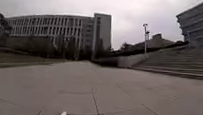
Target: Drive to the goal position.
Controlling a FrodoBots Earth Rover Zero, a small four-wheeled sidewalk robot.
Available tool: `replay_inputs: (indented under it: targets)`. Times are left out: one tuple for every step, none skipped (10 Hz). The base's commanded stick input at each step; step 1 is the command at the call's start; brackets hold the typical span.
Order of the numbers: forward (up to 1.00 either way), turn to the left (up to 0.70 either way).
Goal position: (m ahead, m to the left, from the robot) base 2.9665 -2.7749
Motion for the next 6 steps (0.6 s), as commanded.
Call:
replay_inputs:
  targets:
    - [0.85,0.0]
    - [0.85,0.0]
    - [0.85,0.0]
    - [0.85,0.0]
    - [0.85,0.0]
    - [0.85,0.0]
